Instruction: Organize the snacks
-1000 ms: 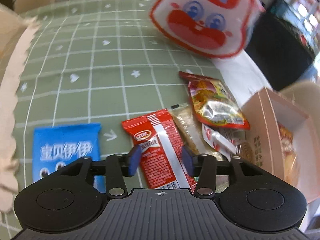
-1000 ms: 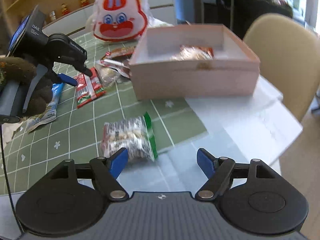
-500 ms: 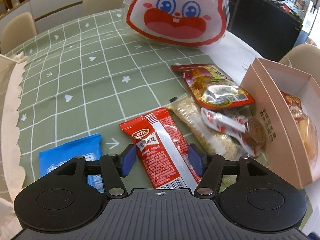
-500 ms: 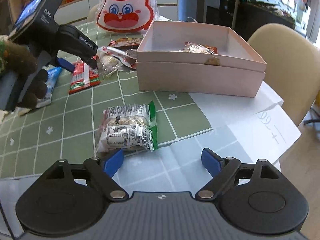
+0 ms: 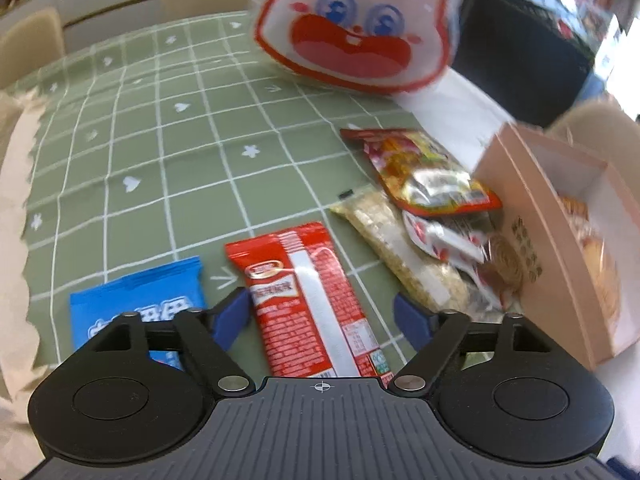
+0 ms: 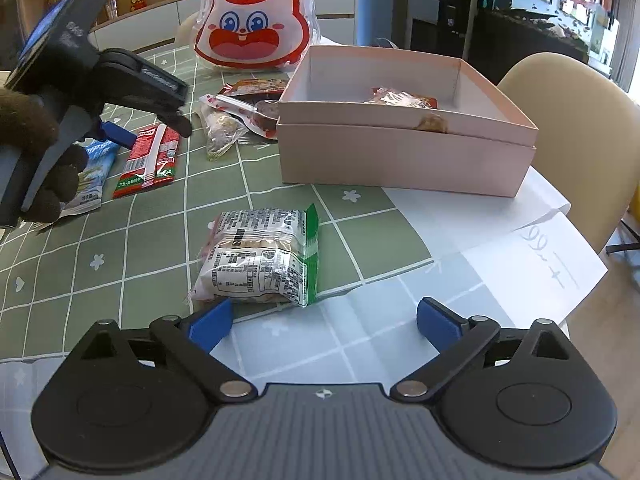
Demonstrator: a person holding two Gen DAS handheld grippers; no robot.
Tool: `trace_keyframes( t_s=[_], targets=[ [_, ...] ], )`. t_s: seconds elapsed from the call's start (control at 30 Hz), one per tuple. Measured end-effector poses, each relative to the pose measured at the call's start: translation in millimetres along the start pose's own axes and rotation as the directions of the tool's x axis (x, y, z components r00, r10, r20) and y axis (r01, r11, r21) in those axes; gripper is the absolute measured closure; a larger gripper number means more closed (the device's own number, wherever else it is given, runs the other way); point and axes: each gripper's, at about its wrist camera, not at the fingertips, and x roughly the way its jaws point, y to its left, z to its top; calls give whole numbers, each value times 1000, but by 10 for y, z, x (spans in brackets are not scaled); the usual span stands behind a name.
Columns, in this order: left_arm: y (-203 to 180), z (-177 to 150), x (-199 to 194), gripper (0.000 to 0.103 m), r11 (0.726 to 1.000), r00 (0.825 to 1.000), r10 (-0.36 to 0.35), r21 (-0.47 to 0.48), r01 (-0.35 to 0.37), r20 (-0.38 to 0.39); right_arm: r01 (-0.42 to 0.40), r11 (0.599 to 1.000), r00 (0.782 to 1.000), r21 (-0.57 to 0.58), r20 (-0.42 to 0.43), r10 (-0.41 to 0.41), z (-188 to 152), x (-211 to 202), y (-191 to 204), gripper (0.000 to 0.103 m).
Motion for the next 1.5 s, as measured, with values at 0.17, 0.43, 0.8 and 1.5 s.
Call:
trace_keyframes(
  t_s=[0.17, 0.43, 0.8, 1.5],
  targets=[
    [-130, -182, -136, 25, 979, 991, -134, 149, 136, -20, 1, 1000, 1000, 6, 3, -1, -20, 6, -5, 0],
    [-44, -414, -334, 44, 975, 984, -178, 128, 179, -21, 6, 1000, 1000, 7, 1, -6, -15, 10, -3, 0],
    [-397, -240, -145, 25, 981, 999, -39, 191, 43, -27, 7, 1000, 1000, 2, 0, -7, -9, 13, 4, 0],
    [62, -296, -281, 26, 984, 993, -100, 139, 108, -62, 24, 974, 999, -224, -26, -31, 245, -2, 259, 11]
  ],
)
